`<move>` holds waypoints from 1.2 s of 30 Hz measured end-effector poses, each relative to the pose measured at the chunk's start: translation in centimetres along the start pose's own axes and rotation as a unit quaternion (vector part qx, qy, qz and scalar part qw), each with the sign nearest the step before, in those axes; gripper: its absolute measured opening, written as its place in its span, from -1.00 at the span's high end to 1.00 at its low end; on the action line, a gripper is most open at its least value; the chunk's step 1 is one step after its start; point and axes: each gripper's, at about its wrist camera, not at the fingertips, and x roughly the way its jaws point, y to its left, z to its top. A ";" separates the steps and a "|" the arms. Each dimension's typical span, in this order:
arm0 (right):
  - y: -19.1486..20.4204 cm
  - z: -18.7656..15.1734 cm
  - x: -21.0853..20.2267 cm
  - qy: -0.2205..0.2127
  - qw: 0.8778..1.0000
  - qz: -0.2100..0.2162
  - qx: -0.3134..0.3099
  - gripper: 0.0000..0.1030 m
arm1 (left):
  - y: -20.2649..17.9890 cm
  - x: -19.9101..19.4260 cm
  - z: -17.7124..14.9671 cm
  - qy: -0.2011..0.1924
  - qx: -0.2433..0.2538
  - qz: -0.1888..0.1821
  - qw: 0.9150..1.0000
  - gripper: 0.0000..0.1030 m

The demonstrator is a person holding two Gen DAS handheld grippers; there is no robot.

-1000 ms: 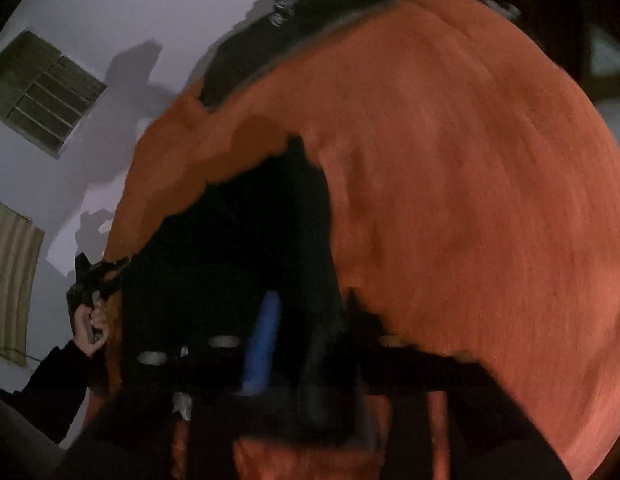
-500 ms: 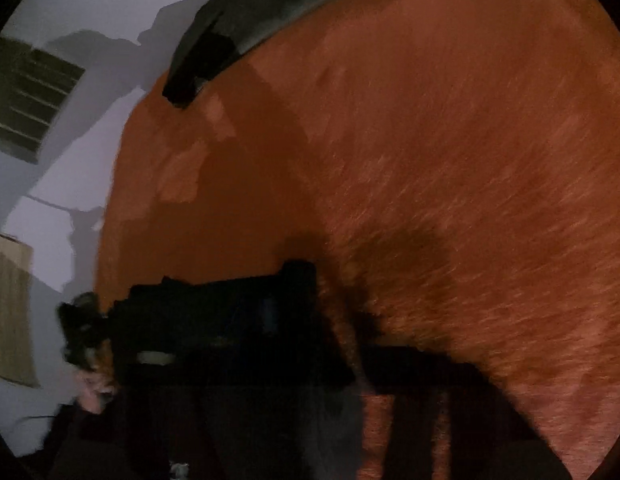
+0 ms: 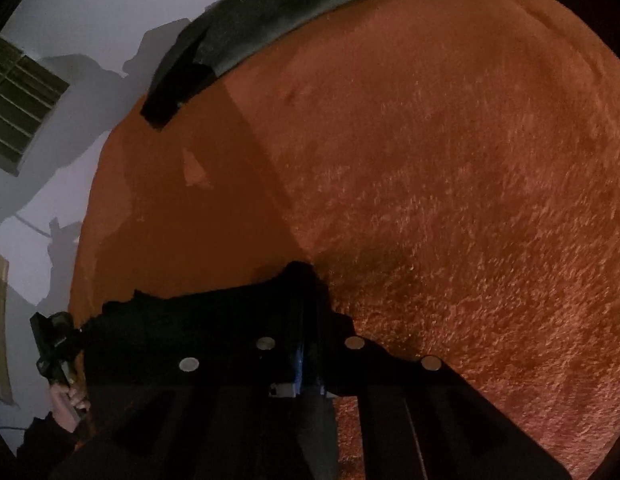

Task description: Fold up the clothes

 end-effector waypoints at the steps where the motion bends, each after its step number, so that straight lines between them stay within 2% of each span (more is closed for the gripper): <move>1: 0.0 0.1 0.0 0.000 1.000 -0.001 -0.001 0.88 | 0.0 0.0 0.1 0.003 0.000 0.000 1.000 0.80; 2: -0.1 0.2 -0.2 -0.002 1.000 -0.003 0.000 0.86 | 0.0 -0.1 0.2 0.005 0.000 0.002 1.000 0.80; 4: -0.2 0.4 -0.9 -0.013 1.000 -0.012 0.005 0.69 | -0.1 -0.7 0.4 0.009 -0.003 0.007 1.000 0.78; 6: 0.6 0.2 -2.0 -0.018 1.000 -0.007 0.002 0.65 | -0.4 -1.7 0.1 0.010 -0.005 0.007 1.000 0.73; 8: 1.4 -0.2 -3.0 -0.022 1.000 0.001 -0.003 0.64 | -1.7 -4.0 -2.1 0.000 -0.010 -0.007 1.000 0.69; 10: 3.1 -1.8 -4.4 -0.012 0.999 0.012 -0.035 0.64 | -2.9 -6.3 -4.3 -0.010 -0.015 -0.022 1.000 0.65; 13: 5.7 -4.7 -6.5 -0.003 0.997 0.025 -0.078 0.64 | -4.8 -9.8 -7.6 -0.025 -0.022 -0.044 0.998 0.19; 14: 6.4 -6.0 -7.2 0.000 0.996 0.030 -0.086 0.64 | -5.8 -10.7 -9.1 -0.024 -0.022 -0.057 0.998 0.12; 16: 7.9 -8.4 -8.7 0.008 0.994 0.041 -0.102 0.64 | -8.6 -11.4 -13.4 0.005 -0.014 -0.100 0.995 0.03; 19: 9.4 -11.6 -10.3 0.020 0.991 0.066 -0.115 0.64 | -11.8 -11.0 -19.8 0.068 -0.019 -0.171 0.983 0.00; 21: 10.8 -13.0 -10.3 0.030 0.988 0.065 -0.134 0.64 | -12.7 -9.6 -23.9 0.120 -0.053 -0.219 0.967 0.00; 22: 11.4 -13.5 -10.0 0.033 0.987 0.060 -0.142 0.64 | -12.6 -8.9 -25.9 0.137 -0.081 -0.231 0.960 0.00; 25: 12.9 -14.8 -9.3 0.042 0.984 0.044 -0.166 0.64 | -11.0 -7.4 -30.7 0.151 -0.176 -0.220 0.948 0.00; 29: 13.3 -15.6 -8.7 0.052 0.983 0.050 -0.168 0.64 | -9.7 -6.7 -34.9 0.153 -0.254 -0.218 0.930 0.00; 30: 13.4 -15.6 -8.5 0.052 0.983 0.050 -0.170 0.64 | -9.6 -6.7 -35.6 0.150 -0.264 -0.219 0.927 0.00; 36: 12.6 -15.4 -8.3 0.058 0.985 0.053 -0.151 0.64 | -11.1 -6.4 -35.3 0.104 -0.264 -0.232 0.931 -0.01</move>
